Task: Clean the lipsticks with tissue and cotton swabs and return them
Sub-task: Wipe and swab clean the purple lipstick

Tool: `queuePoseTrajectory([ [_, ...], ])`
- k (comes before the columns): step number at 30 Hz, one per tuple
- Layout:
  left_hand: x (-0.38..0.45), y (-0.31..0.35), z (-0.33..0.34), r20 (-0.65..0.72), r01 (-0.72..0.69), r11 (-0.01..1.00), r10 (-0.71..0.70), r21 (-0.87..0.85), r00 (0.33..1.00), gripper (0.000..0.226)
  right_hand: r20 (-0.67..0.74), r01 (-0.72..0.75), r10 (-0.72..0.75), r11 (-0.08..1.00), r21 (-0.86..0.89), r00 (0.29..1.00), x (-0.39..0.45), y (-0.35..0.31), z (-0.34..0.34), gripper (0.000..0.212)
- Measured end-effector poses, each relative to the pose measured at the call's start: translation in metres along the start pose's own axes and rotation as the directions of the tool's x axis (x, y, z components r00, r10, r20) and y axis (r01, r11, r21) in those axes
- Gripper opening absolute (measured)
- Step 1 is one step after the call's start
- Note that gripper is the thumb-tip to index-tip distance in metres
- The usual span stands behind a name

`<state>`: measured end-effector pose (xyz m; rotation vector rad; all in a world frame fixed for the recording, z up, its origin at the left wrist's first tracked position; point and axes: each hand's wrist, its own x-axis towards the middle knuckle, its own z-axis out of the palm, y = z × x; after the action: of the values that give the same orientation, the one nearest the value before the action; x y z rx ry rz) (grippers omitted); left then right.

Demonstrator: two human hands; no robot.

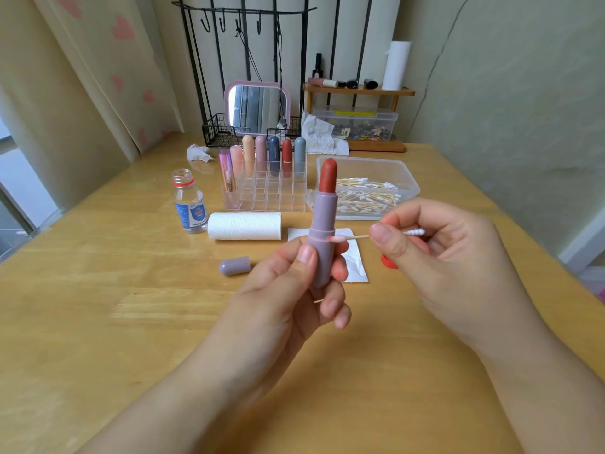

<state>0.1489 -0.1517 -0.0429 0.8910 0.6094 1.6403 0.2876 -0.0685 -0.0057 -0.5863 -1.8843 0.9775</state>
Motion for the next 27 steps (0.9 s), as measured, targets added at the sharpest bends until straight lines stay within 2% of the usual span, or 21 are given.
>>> queuePoseTrajectory([
  [2,0.0007,-0.002,-0.001,0.002,0.008,1.0,-0.008,0.004,1.0,0.029,0.011,0.011,-0.011,1.0,0.016,1.0,-0.0007,0.0007,0.0014,0.024],
  [5,0.0016,-0.0043,-0.0028,0.033,0.024,1.0,-0.024,-0.011,0.999,0.028,0.145,-0.032,-0.001,0.974,0.226,0.989,-0.0036,-0.0019,0.0085,0.019],
  [6,0.0016,-0.0045,-0.0024,0.038,0.024,1.0,-0.023,-0.02,0.999,0.028,0.157,-0.04,0.002,0.969,0.244,0.988,-0.0037,-0.0007,0.009,0.018],
  [10,0.0013,-0.0034,-0.0023,-0.009,0.018,0.998,-0.019,-0.056,1.0,0.031,0.005,-0.004,0.004,1.0,0.013,1.0,0.0013,0.0051,0.001,0.023],
  [13,0.0033,-0.0031,-0.0047,0.047,0.024,0.995,-0.02,-0.097,0.999,0.024,0.004,-0.023,0.023,1.0,0.022,1.0,0.0015,0.0042,0.001,0.022],
  [15,0.0024,-0.0028,-0.0049,0.09,0.044,0.991,-0.033,-0.125,0.995,0.032,0.028,-0.023,0.022,0.999,0.047,0.999,0.0003,0.003,0.0053,0.018],
  [19,-0.0001,-0.003,-0.0044,0.077,0.04,0.995,-0.034,-0.087,0.996,0.01,0.055,-0.012,0.009,0.998,0.057,0.998,-0.0002,0.0029,0.0066,0.014],
  [23,0.0017,-0.0036,-0.0093,0.129,0.037,0.992,-0.022,-0.12,0.991,0.022,0.018,-0.018,0.017,0.998,0.068,1.0,0.0009,0.0045,0.0018,0.022],
  [27,0.0016,-0.0058,-0.0065,0.072,0.035,0.997,-0.03,-0.071,0.997,0.019,0.039,-0.023,0.019,0.996,0.086,0.999,0.0013,0.006,0.0086,0.024],
])
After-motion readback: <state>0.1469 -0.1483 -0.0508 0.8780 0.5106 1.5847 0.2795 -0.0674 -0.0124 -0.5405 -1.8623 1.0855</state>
